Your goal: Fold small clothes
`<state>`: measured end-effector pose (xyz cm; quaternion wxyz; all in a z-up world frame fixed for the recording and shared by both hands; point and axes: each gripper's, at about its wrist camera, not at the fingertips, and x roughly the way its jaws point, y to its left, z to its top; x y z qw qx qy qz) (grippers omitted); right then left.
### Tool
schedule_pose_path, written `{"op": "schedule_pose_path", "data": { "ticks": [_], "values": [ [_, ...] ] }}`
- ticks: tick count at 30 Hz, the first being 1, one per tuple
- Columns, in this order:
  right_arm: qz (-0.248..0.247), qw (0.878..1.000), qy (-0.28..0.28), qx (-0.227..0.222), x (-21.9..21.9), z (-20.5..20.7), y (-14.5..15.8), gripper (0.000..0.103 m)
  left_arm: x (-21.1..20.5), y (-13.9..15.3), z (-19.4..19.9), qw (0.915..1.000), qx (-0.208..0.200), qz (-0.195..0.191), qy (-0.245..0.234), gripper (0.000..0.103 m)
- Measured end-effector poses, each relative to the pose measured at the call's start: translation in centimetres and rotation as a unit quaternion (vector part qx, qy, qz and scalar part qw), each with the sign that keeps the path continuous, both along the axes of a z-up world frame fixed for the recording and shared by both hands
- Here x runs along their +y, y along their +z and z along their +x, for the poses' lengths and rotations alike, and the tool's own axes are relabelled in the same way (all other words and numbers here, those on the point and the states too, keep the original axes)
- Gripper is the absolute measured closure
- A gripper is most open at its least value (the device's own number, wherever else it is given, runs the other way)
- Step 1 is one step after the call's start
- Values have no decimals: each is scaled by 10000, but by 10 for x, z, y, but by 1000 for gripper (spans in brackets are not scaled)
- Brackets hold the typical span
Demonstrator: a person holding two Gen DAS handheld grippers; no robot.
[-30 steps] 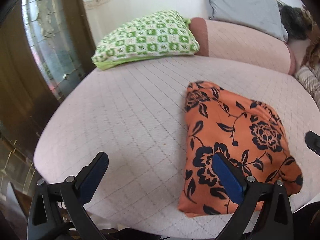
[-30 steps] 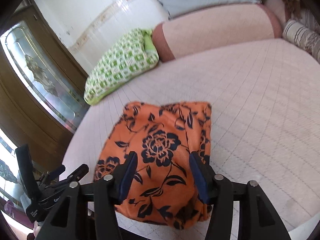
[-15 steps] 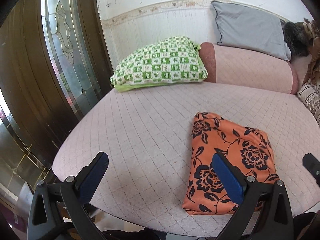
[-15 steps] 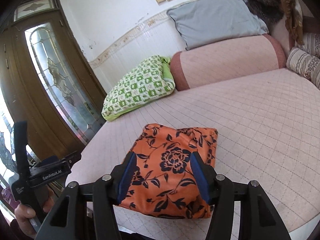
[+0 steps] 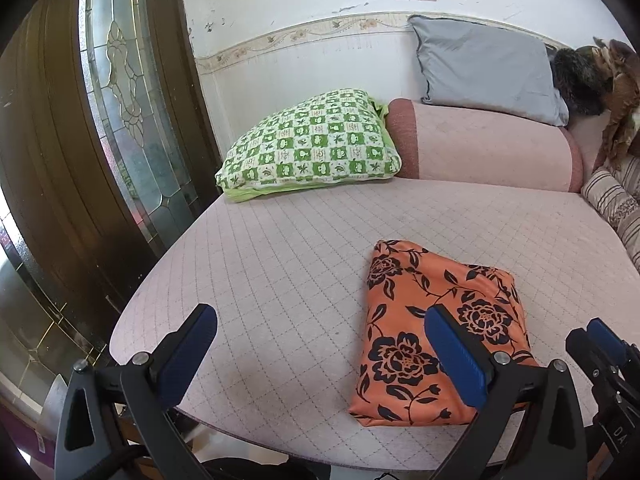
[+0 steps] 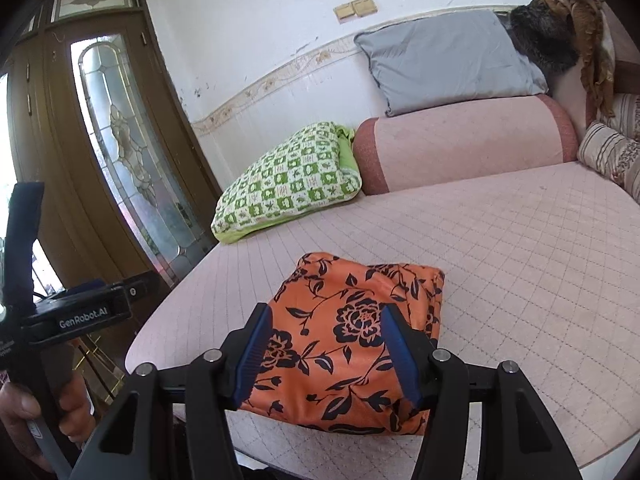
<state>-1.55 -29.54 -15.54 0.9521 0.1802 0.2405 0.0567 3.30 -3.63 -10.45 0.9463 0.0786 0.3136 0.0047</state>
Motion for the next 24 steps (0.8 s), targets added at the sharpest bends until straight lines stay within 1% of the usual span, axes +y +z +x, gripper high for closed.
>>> {"op": "schedule_pose_path", "data": {
  "ticks": [9, 14, 17, 19, 21, 24],
  "values": [
    [37, 9999, -82, -72, -3, -9, 9, 39, -5, 10, -11, 9995, -194, -25, -234, 0],
    [176, 9998, -43, -130, -1, -18, 20, 39, 0, 21, -16, 9990, -271, -155, -309, 0],
    [15, 9998, -29, -218, 6, -23, 29, 39, 5, 28, -20, 9987, -412, -181, -242, 0],
    [-122, 9996, -23, -256, 11, -24, 34, 39, 6, 33, -25, 9979, -628, -51, -162, 0],
    [-142, 9995, -5, -297, 15, -26, 40, 39, 7, 38, -31, 9967, -792, 69, -174, 0],
    [-222, 9992, -23, -346, 20, -27, 48, 39, 12, 44, -35, 9960, -865, 42, -225, 0]
  ]
}}
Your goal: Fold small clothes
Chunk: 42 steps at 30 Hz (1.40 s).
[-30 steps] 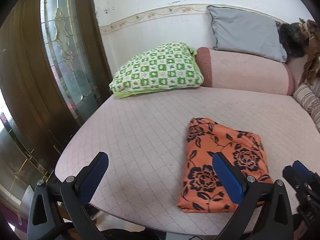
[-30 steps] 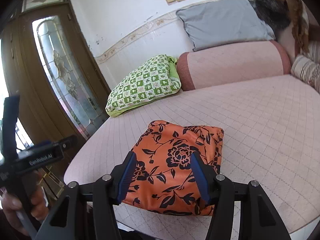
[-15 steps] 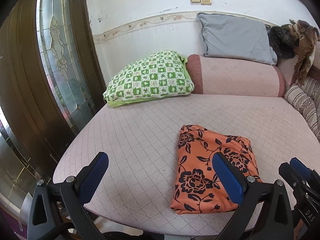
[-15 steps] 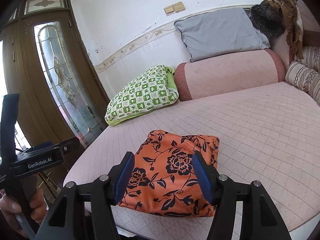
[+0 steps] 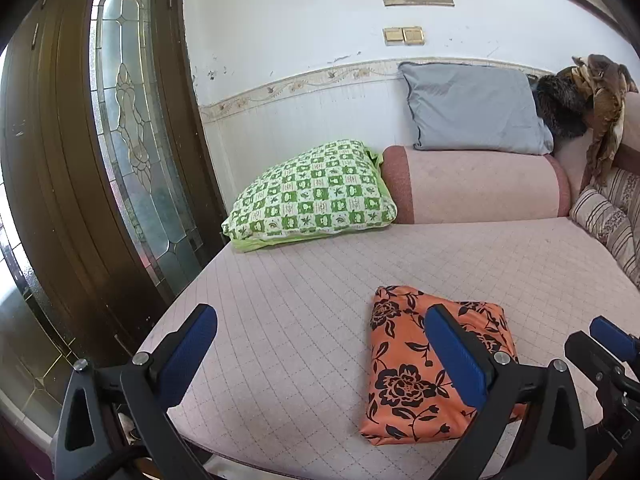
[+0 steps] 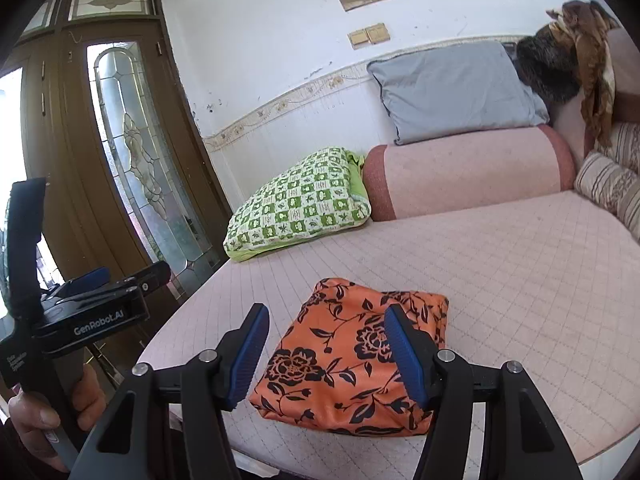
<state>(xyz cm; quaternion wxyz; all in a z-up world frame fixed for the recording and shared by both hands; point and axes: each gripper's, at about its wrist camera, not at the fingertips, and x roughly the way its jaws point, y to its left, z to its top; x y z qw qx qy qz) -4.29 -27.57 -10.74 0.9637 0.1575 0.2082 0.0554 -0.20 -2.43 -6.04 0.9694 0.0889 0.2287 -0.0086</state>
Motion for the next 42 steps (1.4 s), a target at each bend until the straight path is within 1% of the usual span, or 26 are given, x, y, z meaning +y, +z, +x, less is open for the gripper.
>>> {"op": "schedule_pose_path", "data": {
  "ticks": [7, 15, 22, 33, 42],
  "values": [
    [-138, 9999, 24, -68, 10, -4, 14, 39, 16, 16, -10, 9995, -174, -217, -113, 0],
    [-322, 9994, 60, -122, 25, -8, 29, 39, 23, 32, -21, 9987, -357, -279, -220, 0],
    [-384, 9990, 87, -231, 31, -12, 44, 39, 29, 43, -25, 9978, -338, -482, -298, 0],
    [-287, 9994, 95, -188, 28, -8, 43, 39, 18, 46, -20, 9978, -246, -412, -465, 0],
    [-278, 9995, -55, -135, 19, -3, 42, 39, 12, 46, -17, 9972, -215, -464, -545, 0]
  ]
}}
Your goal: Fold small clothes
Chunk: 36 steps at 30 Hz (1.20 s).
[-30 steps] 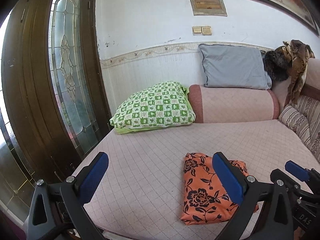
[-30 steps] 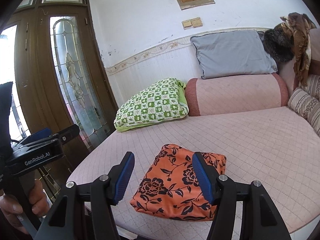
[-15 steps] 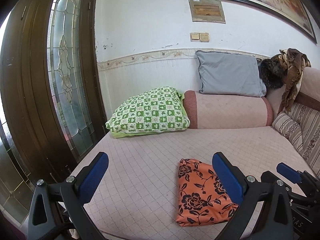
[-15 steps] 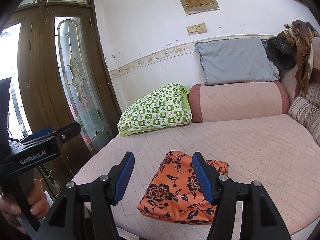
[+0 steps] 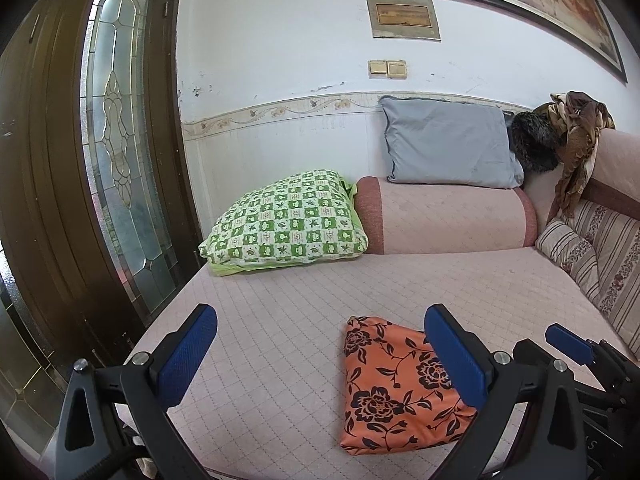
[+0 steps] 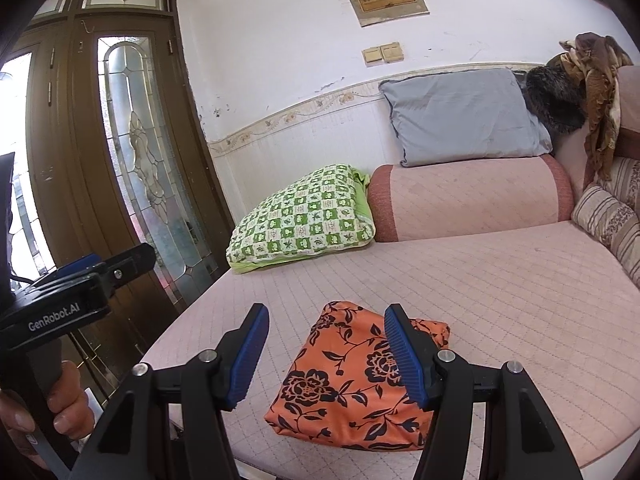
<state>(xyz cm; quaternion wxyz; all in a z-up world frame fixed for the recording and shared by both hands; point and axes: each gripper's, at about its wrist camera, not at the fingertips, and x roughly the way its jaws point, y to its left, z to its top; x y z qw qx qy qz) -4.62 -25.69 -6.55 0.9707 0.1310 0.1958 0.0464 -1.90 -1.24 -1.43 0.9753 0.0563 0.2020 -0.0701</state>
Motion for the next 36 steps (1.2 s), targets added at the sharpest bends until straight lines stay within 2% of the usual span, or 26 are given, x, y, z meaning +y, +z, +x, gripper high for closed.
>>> {"op": "schedule_pose_path", "data": {
  "ticks": [15, 36],
  "values": [
    [-125, 9999, -73, 72, 4, 7, -1, 39, -7, -2, 4, 9996, 9, 4, -281, 0],
    [-172, 9995, -182, 217, 4, 28, -2, 39, -6, -11, 26, 9986, 218, -125, -472, 0]
  ]
}}
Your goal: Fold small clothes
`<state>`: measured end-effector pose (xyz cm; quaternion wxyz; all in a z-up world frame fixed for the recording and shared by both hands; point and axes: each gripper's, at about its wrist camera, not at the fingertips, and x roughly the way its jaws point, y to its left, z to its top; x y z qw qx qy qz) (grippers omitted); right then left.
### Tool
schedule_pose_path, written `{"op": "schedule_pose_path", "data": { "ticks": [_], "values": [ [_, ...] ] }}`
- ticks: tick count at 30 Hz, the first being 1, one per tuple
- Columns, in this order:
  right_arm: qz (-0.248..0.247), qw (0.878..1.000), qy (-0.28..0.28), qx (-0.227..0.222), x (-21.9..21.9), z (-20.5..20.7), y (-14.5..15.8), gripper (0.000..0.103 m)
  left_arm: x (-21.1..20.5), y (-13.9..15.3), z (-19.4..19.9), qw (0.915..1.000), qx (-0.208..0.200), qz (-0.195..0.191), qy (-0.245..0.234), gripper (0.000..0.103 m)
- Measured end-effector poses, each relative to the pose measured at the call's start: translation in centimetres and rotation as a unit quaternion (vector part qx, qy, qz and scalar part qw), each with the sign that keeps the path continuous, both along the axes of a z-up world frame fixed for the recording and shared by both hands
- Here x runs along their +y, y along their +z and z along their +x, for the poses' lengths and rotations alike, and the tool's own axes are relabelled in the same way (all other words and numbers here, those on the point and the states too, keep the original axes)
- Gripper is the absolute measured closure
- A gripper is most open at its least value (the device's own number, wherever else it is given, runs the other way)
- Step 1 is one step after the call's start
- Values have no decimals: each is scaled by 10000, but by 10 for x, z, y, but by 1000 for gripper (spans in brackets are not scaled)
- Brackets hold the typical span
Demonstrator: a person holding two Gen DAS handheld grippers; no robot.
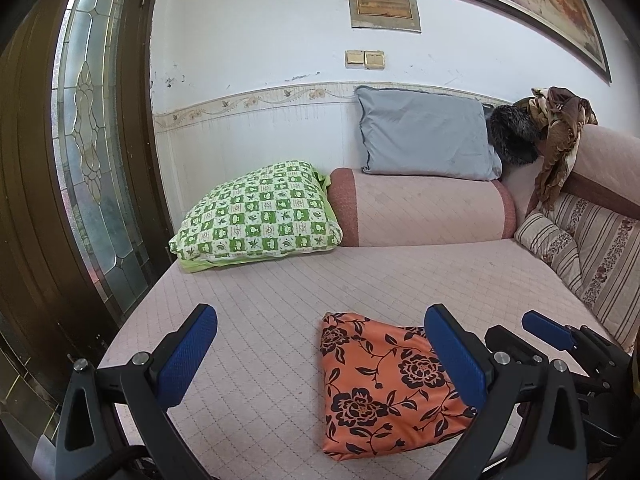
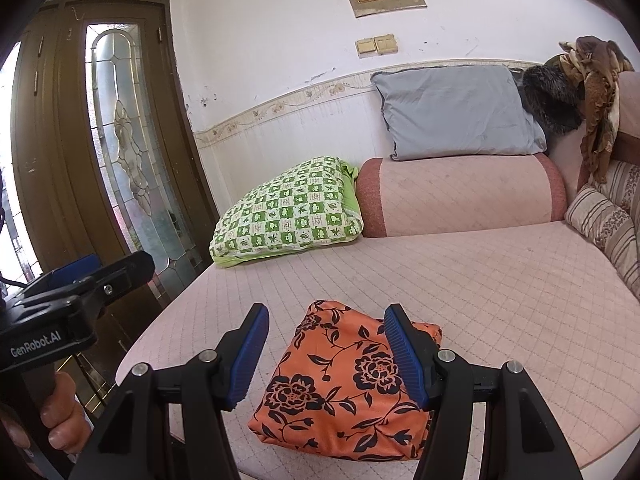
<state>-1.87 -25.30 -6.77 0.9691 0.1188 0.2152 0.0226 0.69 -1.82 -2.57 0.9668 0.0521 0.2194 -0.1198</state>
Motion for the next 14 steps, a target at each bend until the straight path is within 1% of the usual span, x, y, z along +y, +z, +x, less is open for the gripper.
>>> {"op": "schedule_pose_path", "data": {
  "ticks": [14],
  "values": [
    [132, 9999, 62, 90, 3, 14, -3, 39, 2, -2, 7, 10000, 41, -70, 30, 0]
  ]
}}
